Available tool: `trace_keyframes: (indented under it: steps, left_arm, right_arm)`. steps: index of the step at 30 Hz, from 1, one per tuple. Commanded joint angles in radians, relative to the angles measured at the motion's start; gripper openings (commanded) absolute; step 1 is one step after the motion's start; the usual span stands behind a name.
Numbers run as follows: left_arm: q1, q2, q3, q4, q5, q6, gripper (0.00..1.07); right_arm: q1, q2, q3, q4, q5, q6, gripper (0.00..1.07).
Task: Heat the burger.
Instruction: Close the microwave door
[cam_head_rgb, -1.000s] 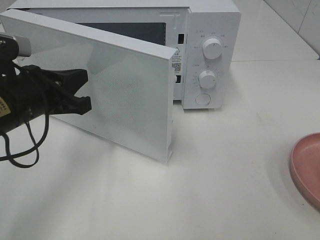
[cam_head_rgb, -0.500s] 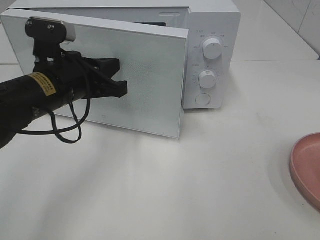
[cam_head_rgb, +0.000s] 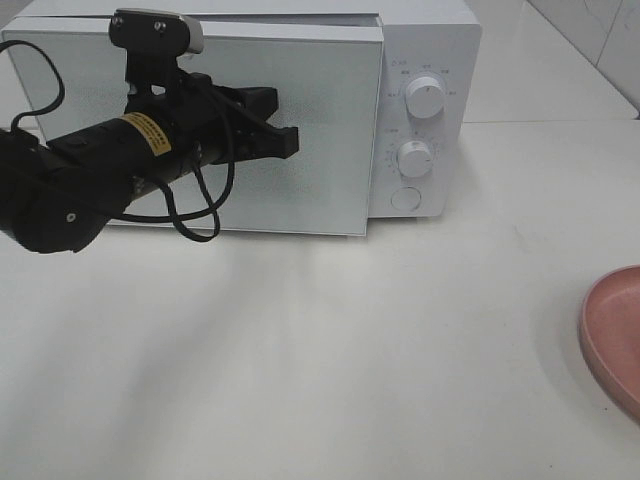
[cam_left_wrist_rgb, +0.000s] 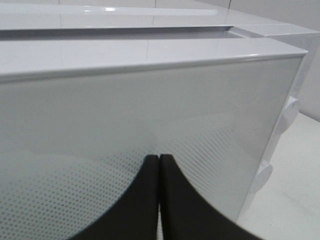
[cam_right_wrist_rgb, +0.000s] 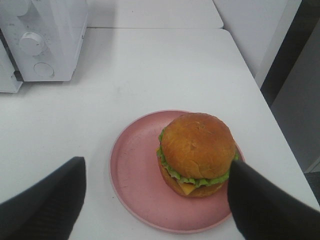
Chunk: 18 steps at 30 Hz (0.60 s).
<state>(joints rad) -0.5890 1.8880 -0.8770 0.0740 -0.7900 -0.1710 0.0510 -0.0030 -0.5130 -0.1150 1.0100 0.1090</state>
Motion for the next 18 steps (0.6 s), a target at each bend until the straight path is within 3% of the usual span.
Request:
trace_keyframes:
  steps: [1, 18]
  left_arm:
    - [-0.007, 0.016, -0.041, -0.011, 0.01, 0.0, 0.0]
    - [0.002, 0.127, -0.204, -0.046, 0.019, 0.002, 0.0]
  right_arm:
    - [-0.006, -0.025, 0.002, -0.001, -0.014, -0.008, 0.76]
    - [-0.006, -0.025, 0.002, -0.001, -0.014, -0.008, 0.76]
